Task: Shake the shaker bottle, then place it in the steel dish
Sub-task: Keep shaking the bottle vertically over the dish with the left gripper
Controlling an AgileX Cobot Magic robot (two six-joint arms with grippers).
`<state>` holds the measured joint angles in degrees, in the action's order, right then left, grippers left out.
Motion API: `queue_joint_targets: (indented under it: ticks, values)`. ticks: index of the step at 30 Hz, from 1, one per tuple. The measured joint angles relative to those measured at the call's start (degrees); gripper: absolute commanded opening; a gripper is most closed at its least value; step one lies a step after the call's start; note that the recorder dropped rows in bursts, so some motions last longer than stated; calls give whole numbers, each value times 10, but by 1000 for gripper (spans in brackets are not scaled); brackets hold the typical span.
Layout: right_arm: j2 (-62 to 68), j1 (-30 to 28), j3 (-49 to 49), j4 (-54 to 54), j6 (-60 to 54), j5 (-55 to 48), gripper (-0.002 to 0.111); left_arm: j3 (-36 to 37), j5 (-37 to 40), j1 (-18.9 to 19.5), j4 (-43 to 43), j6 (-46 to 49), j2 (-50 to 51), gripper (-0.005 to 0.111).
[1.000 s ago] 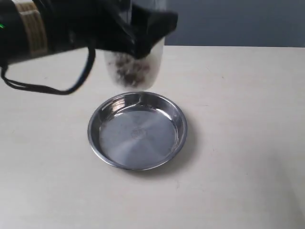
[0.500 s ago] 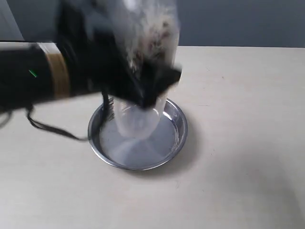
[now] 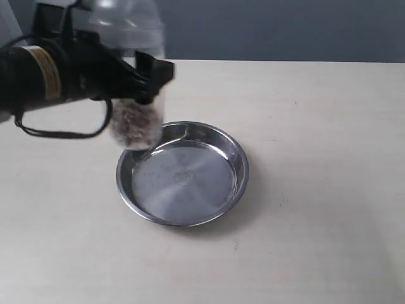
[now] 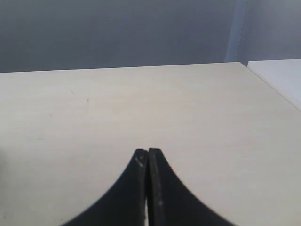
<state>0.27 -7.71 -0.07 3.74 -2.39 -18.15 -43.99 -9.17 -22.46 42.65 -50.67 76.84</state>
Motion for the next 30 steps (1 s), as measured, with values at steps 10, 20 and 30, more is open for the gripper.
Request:
queue_joint_targets:
  ticks: [10,20,30]
  values:
    - [0,0,0,0,0,0,-1,29,-31,-89,-76,29,19,0]
    - [0,0,0,0,0,0,-1,-7,-201,-93,31,-72,34,0]
    - [0,0,0,-1,0,0,-1,-53,-39,-115,120,-81,64,0]
